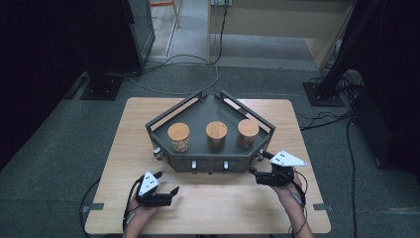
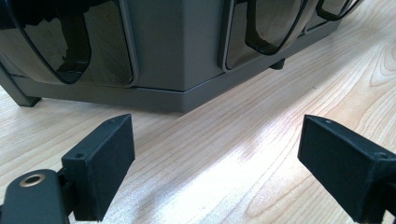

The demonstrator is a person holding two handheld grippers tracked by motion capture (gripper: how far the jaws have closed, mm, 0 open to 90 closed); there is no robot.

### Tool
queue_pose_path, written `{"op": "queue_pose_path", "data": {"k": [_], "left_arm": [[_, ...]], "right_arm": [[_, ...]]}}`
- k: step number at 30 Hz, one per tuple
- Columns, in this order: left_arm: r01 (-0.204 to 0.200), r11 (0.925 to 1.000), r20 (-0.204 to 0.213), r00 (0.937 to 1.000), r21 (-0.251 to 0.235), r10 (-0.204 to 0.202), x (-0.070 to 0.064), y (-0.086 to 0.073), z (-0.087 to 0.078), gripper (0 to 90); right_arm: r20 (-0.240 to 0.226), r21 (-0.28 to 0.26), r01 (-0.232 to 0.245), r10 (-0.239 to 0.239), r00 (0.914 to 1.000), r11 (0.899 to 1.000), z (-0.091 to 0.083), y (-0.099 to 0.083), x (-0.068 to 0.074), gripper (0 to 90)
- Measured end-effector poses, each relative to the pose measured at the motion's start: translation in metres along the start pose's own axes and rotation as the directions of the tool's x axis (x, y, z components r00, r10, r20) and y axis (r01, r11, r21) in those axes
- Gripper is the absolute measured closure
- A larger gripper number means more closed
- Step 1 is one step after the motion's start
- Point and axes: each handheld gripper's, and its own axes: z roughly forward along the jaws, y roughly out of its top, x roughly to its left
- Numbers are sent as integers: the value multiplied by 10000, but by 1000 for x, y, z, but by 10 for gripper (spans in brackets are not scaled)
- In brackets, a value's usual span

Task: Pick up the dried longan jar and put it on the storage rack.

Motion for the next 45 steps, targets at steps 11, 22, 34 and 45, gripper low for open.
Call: {"op": "queue_pose_path", "data": {"k": [11, 22, 34, 45], "left_arm": [[-38, 10000, 3, 10000, 21, 38, 0, 0, 0, 108], [-73, 10000, -2, 10000, 39, 73, -1, 1, 0, 108], [-49, 10000, 4, 10000, 16, 49, 0, 0, 0, 108], [-61, 10000, -2, 10000, 22, 61, -1, 0, 0, 108]], "right_arm": [[-127, 33, 250, -250, 9996, 9997, -1, -9, 6, 203], [-303, 62, 324, -322, 9990, 9995, -1, -25, 7, 203], [-379, -110, 47, -51, 9993, 9999, -5, -43, 6, 203], [-562, -262, -50, 35, 9984, 9996, -4, -54, 6, 203]]}}
